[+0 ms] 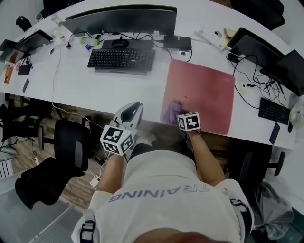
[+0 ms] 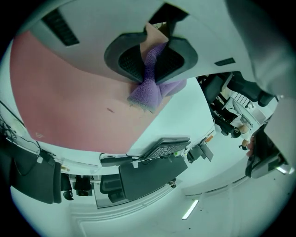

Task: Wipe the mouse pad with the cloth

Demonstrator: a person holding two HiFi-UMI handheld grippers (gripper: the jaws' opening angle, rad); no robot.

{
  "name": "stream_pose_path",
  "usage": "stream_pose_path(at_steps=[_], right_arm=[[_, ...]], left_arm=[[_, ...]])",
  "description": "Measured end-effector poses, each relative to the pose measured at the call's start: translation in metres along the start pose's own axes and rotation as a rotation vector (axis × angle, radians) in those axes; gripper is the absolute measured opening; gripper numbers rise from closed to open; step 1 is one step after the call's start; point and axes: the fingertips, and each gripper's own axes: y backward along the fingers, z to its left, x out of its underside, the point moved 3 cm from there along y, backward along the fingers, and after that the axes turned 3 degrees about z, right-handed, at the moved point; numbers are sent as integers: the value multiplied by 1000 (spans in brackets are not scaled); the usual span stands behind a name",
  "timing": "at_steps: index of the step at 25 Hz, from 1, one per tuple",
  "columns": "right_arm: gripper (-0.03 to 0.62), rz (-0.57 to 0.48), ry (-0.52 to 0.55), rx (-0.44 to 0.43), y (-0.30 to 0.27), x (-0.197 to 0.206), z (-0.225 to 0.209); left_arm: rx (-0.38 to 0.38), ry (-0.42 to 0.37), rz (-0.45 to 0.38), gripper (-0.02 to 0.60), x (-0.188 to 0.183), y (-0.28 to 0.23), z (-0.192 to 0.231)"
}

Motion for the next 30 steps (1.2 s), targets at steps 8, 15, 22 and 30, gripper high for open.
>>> stream_pose_path(at_steps=[8, 15, 22, 30], right_arm=[[83, -17, -97, 59, 49, 35, -77], [83, 8, -157, 143, 99, 73, -148], [83, -11, -274, 223, 150, 118, -215], [83, -15, -346, 320, 193, 159, -265]], left_arm=[[113, -45, 11, 34, -17, -58, -69], [220, -77, 66, 34, -14, -109, -132], [330, -109, 67, 34, -17, -155, -198], [381, -138, 71, 34, -16, -176, -242]])
